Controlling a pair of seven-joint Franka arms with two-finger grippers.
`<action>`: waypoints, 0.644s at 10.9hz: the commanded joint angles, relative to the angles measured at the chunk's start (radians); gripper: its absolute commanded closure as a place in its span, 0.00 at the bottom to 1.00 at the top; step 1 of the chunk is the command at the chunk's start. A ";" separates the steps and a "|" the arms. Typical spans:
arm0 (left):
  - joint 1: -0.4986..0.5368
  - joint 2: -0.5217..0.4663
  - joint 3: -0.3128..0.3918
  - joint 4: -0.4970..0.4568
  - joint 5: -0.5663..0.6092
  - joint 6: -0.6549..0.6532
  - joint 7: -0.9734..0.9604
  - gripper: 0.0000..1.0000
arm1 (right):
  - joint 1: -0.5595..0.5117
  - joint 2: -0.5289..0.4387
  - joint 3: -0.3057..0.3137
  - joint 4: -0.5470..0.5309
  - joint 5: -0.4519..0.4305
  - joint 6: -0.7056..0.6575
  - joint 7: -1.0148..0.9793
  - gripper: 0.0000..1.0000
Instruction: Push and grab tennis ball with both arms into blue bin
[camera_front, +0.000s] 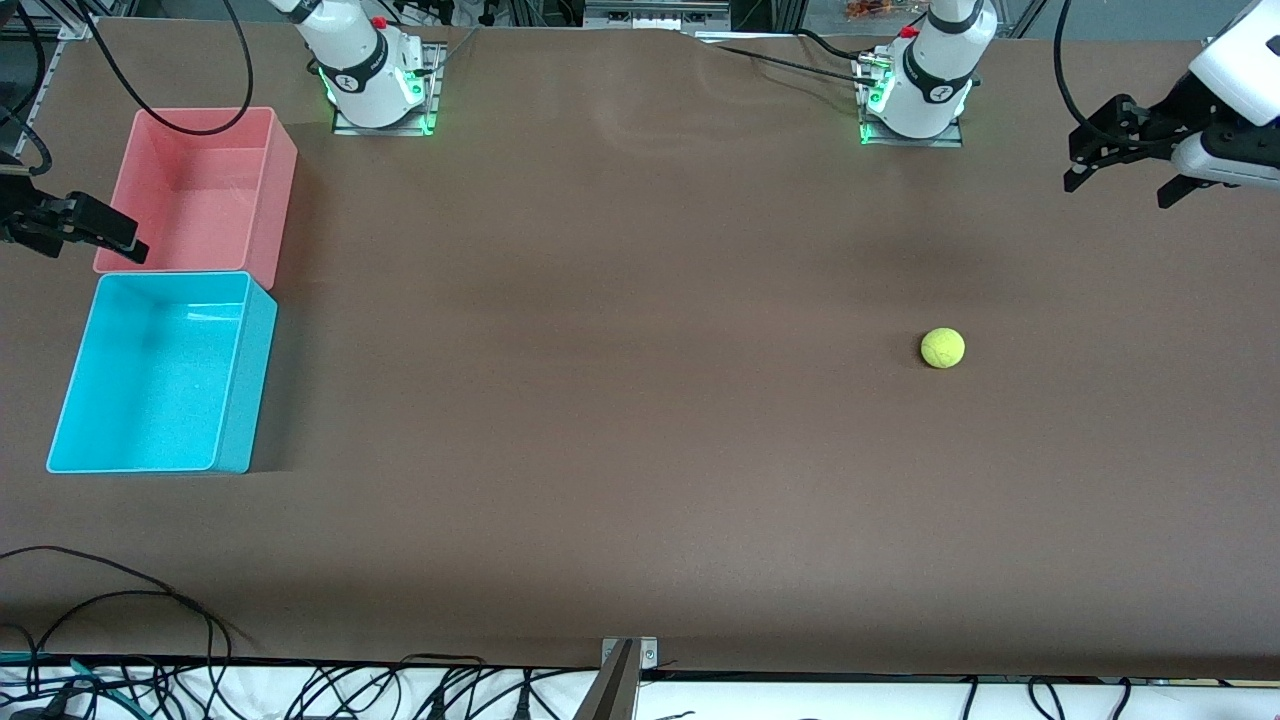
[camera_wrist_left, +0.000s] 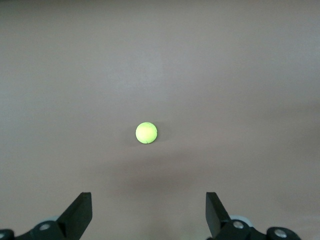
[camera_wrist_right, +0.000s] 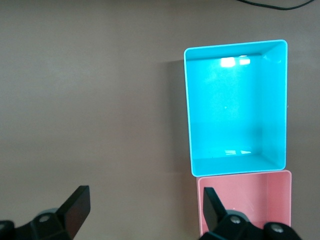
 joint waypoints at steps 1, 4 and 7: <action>-0.038 0.079 0.042 0.088 0.015 -0.022 -0.015 0.00 | 0.001 0.005 0.005 0.024 -0.012 -0.024 0.020 0.00; -0.024 0.080 0.036 0.088 0.011 -0.025 -0.015 0.00 | 0.001 0.005 0.005 0.024 -0.012 -0.025 0.018 0.00; -0.034 0.078 0.034 0.088 0.011 -0.034 -0.023 0.00 | 0.001 0.005 0.003 0.026 -0.009 -0.040 0.020 0.00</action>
